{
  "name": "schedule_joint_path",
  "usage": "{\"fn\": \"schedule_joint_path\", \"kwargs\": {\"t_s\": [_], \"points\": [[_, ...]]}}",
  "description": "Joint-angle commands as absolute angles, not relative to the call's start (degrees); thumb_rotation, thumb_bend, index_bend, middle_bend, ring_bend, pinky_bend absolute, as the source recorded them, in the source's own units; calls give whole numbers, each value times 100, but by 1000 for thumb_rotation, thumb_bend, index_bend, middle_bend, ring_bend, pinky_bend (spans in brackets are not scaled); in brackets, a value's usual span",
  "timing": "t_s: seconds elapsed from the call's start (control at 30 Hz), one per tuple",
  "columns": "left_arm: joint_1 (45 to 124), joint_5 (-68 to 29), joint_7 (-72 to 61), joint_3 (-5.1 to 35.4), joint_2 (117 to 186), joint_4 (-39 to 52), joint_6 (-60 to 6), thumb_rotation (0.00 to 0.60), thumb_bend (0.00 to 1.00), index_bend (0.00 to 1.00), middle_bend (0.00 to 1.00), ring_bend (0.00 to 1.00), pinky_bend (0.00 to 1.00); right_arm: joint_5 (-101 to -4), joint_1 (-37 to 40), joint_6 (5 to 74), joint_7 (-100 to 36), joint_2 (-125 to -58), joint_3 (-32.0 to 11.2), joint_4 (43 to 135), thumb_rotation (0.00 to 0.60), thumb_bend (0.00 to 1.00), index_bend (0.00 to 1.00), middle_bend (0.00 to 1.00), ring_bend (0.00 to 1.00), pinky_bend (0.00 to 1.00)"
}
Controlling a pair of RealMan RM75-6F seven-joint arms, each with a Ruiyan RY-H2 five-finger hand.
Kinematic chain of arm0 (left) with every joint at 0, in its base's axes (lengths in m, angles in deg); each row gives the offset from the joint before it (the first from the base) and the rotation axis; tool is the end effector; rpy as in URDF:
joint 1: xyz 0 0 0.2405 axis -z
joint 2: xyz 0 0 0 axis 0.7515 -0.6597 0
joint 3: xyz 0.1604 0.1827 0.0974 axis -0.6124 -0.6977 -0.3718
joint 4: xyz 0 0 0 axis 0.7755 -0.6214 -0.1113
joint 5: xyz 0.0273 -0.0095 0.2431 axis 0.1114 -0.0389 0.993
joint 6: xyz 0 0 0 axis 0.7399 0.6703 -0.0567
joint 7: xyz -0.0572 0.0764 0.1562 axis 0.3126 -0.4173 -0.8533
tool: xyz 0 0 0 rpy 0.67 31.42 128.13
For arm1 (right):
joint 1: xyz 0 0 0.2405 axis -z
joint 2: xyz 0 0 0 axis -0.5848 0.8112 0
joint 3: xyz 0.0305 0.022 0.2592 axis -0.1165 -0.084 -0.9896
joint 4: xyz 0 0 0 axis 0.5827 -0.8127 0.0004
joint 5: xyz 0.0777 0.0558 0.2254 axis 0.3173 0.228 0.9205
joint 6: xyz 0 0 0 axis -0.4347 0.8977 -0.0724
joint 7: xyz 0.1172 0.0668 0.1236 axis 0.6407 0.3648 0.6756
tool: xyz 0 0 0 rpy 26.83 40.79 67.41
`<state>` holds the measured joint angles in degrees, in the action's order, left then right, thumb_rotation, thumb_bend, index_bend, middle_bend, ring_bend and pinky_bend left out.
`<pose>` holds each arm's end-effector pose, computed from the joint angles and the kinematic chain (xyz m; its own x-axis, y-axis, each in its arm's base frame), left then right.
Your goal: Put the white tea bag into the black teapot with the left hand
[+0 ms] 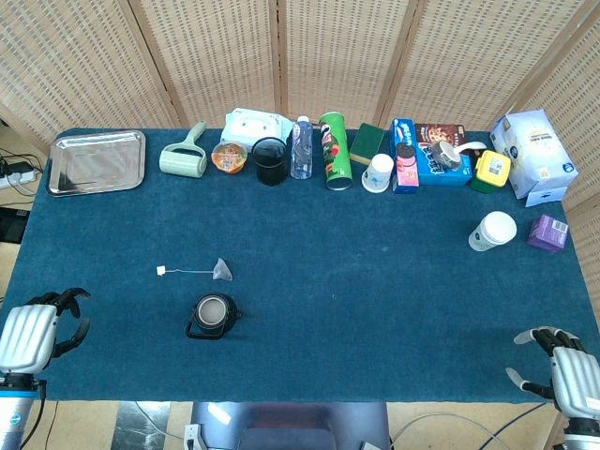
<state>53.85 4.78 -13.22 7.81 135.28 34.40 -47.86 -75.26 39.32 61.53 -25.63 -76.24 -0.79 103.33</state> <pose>-0.2940 0.2130 0.0942 0.3533 0.0486 0.9342 0.9355 -0.0164 -0.3529 -0.3670 -0.1627 0.1102 0.2645 -0.0605 0.9625 -0.9528 0.1376 0.2704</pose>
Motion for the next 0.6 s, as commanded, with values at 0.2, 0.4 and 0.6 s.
{"fn": "schedule_joint_path", "kwargs": {"t_s": [0.2, 0.4, 0.6], "points": [[5455, 467, -1265, 828, 13512, 3352, -4686, 600, 413, 361, 551, 436, 465, -7554, 4003, 6272, -2538, -7614, -54, 10331, 600, 218, 420, 404, 283, 227], [5589, 558, -1249, 892, 13405, 3235, -4582, 600, 412, 361, 551, 436, 465, -7591, 4084, 6393, -2510, -7598, -23, 10336, 600, 218, 420, 404, 282, 227], [5853, 729, -1514, 950, 13245, 2961, -4335, 600, 413, 362, 569, 501, 558, -7632, 4094, 6409, -2544, -7577, -3, 10363, 600, 218, 420, 404, 283, 231]]}}
